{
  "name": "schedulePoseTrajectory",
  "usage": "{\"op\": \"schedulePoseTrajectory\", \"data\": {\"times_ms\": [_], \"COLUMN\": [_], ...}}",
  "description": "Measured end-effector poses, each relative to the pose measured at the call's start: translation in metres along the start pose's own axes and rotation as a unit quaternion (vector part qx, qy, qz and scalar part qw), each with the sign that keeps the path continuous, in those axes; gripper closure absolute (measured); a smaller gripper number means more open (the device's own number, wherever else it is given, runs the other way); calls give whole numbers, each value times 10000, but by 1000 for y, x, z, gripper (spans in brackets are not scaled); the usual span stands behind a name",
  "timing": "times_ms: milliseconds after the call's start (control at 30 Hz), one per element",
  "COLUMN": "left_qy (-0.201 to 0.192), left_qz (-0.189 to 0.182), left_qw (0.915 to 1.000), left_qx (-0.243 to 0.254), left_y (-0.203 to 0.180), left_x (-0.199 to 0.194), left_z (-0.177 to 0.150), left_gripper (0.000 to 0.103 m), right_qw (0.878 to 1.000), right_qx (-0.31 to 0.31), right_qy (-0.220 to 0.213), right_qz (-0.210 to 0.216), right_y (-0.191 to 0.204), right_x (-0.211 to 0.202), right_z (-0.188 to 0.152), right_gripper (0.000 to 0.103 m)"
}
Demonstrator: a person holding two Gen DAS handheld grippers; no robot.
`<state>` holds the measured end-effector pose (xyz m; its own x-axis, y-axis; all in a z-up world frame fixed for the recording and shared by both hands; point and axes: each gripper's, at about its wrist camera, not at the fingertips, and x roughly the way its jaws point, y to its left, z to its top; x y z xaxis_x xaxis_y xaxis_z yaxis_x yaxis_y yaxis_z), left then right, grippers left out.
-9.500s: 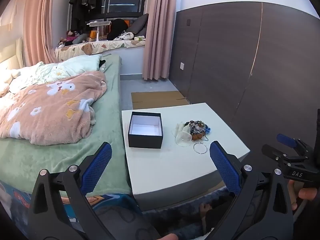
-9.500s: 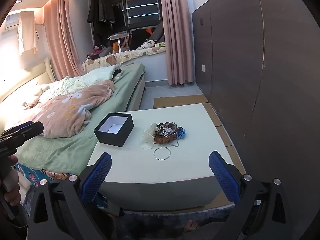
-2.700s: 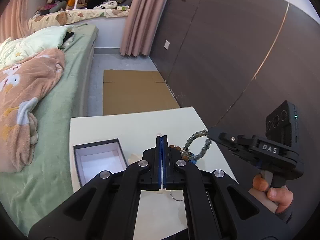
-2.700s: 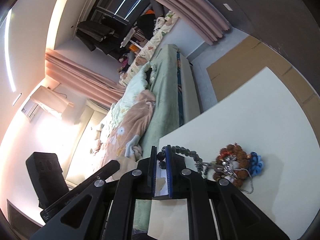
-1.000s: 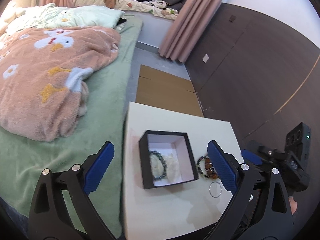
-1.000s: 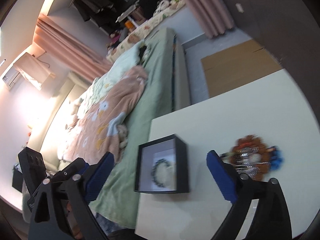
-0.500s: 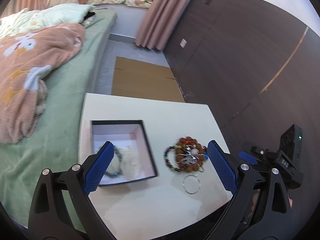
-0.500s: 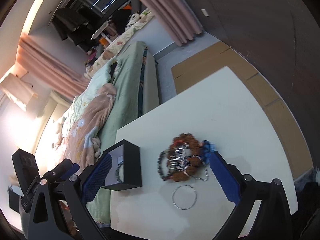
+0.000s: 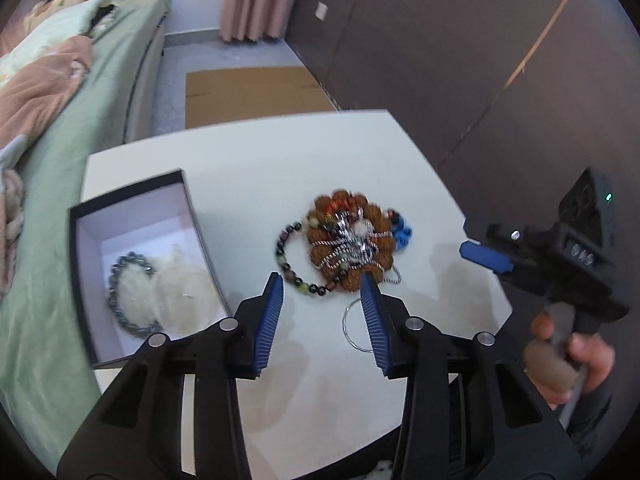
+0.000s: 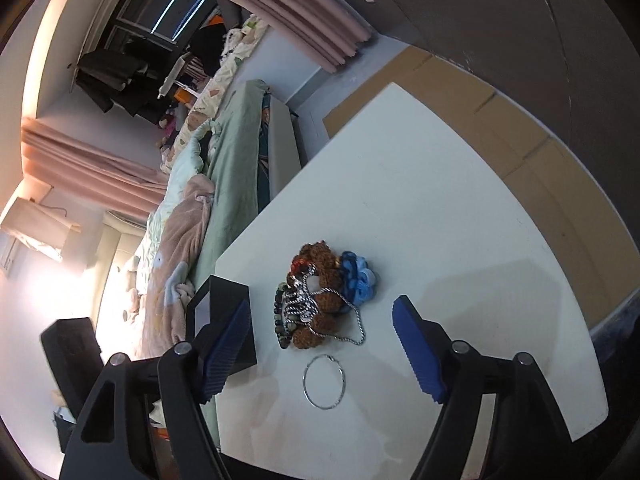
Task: Organize jewelry
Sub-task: 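Move the left tool to the pile and grasp a multicolour bead bracelet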
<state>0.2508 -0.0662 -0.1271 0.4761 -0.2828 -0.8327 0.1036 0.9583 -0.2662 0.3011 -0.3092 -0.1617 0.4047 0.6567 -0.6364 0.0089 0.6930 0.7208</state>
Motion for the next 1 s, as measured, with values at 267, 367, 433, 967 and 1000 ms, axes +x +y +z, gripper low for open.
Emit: {"op": "schedulePoseTrajectory", "data": {"times_ms": [267, 367, 433, 967, 1000], "left_qy": [402, 526, 566, 668, 628], "left_qz": [218, 298, 330, 308, 298], "left_qw": [9977, 9963, 9953, 9920, 9925], "left_qx": [495, 607, 713, 1024, 1006], "left_y": [-20, -23, -26, -32, -31], "left_x": [43, 56, 62, 62, 58], "left_z": [-3, -3, -3, -15, -15], "left_gripper": [63, 63, 64, 95, 95], "right_qw": [9997, 9996, 9995, 9983, 9981], "right_qx": [74, 80, 83, -188, -240], "right_qy": [196, 233, 271, 518, 547], "right_qz": [-121, -131, -151, -162, -179], "right_y": [-15, -15, -16, -11, -9], "right_x": [-2, -2, -2, 8, 10], "right_z": [-6, -5, -5, -8, -9], "right_gripper": [36, 39, 40, 43, 43]}}
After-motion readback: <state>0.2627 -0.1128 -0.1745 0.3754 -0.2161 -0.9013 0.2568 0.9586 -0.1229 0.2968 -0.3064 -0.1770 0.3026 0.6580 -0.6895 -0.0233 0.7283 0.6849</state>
